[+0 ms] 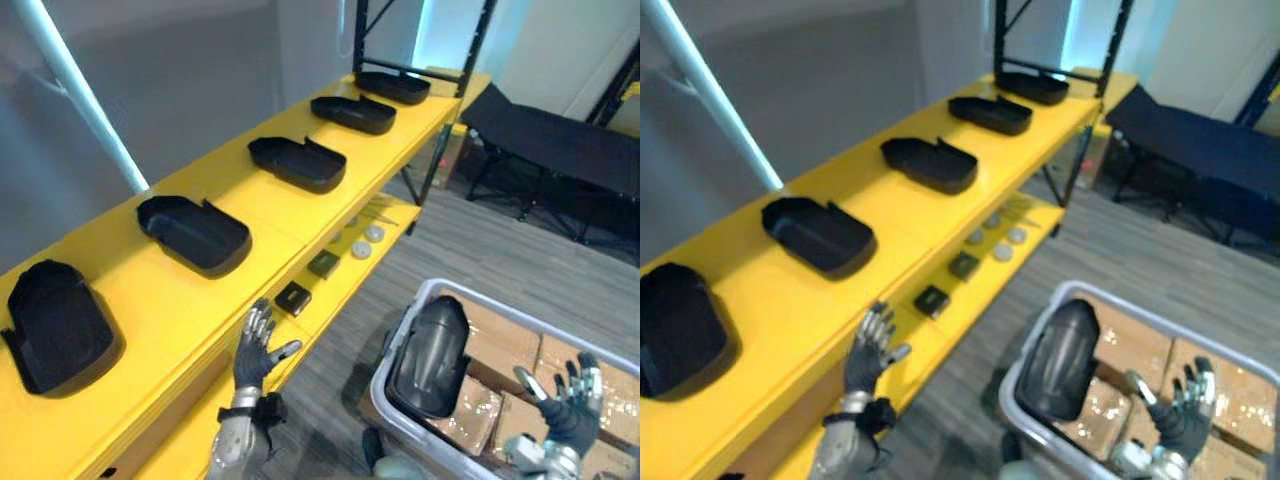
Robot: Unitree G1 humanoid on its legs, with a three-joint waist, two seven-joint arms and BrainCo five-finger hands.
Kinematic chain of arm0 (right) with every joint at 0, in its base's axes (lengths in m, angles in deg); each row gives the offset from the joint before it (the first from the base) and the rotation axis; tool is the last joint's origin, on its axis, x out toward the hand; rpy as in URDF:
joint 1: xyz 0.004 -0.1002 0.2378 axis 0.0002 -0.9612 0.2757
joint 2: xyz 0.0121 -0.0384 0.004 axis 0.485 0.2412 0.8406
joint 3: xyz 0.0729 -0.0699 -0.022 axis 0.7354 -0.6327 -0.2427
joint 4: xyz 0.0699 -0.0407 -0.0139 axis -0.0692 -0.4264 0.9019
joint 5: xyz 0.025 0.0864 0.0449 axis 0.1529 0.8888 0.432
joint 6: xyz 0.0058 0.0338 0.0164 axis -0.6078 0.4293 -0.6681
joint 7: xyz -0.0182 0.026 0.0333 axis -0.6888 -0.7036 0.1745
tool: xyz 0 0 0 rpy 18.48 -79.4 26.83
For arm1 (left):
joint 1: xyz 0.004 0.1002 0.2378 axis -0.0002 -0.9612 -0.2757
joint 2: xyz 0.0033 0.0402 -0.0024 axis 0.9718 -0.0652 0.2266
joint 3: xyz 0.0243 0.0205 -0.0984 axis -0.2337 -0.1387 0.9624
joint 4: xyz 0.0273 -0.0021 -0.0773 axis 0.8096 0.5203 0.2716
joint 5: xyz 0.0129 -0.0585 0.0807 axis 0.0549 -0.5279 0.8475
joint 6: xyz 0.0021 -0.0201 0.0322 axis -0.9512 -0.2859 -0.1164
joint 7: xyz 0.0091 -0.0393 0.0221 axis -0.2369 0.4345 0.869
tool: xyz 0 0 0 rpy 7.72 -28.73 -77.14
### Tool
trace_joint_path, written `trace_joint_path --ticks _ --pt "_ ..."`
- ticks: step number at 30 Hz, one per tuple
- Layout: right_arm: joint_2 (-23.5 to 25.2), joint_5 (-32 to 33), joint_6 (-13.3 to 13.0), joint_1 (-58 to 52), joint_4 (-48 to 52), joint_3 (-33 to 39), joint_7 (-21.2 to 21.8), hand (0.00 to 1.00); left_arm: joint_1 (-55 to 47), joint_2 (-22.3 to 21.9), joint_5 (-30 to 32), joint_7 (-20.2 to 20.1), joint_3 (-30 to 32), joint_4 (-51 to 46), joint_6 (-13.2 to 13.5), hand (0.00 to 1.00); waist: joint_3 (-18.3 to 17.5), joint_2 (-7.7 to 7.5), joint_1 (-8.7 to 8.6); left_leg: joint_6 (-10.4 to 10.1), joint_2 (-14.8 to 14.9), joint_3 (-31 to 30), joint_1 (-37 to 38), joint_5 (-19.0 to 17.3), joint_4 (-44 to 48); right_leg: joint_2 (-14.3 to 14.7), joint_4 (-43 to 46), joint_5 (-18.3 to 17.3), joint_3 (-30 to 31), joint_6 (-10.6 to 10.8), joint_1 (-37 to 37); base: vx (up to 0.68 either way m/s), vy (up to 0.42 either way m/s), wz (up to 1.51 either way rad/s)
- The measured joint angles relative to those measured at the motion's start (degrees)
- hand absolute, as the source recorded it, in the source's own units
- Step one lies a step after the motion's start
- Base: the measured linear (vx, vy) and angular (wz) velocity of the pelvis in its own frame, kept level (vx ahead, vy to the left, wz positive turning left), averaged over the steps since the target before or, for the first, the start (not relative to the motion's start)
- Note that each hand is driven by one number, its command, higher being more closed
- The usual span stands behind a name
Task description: Walk over and take plastic housings, then place them on the shelf
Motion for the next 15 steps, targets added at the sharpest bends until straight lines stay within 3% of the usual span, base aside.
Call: trace_joint_path --ticks 1,3,6,8,11,13,15 --pt "-0.3 0.2 0.0 0.5 -0.1 0.0 0.7 0.0 0.6 0.1 0.0 0.2 0.0 0.0 -0.1 0.0 0.4 -0.15 0.09 1.1 0.0 -1.4 0.0 -0.6 1.3 0.2 0.0 -0.1 0.9 -0.1 0.0 -0.11 -0.027 -0.79" --pt "-2.8 1.5 -1.3 3.0 -0.2 -1.1 4.1 0.0 1.7 0.1 -0.2 1.9 0.3 0.0 -0.9 0.0 2.2 -0.38 1.11 5.8 -0.1 -10.7 -1.4 -3.3 6.6 1.1 -0.3 -0.3 5.1 -0.8 -0.2 -0.12 -0.022 -0.96" --pt "-5.4 2.8 -1.7 5.8 -0.4 -1.7 5.8 0.0 1.5 0.4 -0.6 2.4 1.2 -0.3 -1.6 0.0 2.7 0.27 1.89 8.6 -1.1 -20.4 -5.2 -5.1 12.6 0.8 -0.8 -0.3 5.8 -0.9 -1.9 -0.09 0.017 -0.65" --pt "-6.5 3.2 -1.7 8.2 -0.8 -3.8 5.8 0.0 0.9 0.4 -0.7 2.2 3.1 -1.0 -1.6 0.0 3.5 0.27 3.2 9.0 -2.3 -25.5 -6.5 -5.5 15.5 0.6 -1.0 0.1 6.8 -1.6 -2.2 -0.07 0.083 -0.44" --pt "-7.3 3.5 -0.7 12.1 -3.0 -7.2 4.9 0.0 1.0 0.3 -0.6 1.6 4.4 -2.3 0.0 0.0 4.2 1.75 4.0 8.1 -2.6 -30.6 -9.1 -9.2 18.4 0.8 3.4 0.5 6.4 -1.8 -5.7 -0.07 0.11 -0.07" --pt "-6.6 4.0 -0.4 13.8 -5.8 -9.8 4.0 0.0 2.0 0.2 -0.4 1.6 4.7 -2.4 2.1 0.0 7.9 2.3 5.33 5.7 -3.9 -32.5 -9.1 -10.9 21.6 0.6 10.3 0.5 6.6 0.2 -7.9 -0.12 0.165 -0.1" --pt "-4.7 4.0 -0.5 11.7 -6.6 -10.2 3.9 0.0 0.5 0.3 0.0 1.2 4.7 -2.9 3.0 0.0 8.9 2.06 6.21 6.0 -4.1 -33.1 -9.1 -14.3 24.1 0.3 10.3 1.4 7.7 1.5 -7.7 -0.15 0.178 -0.33"
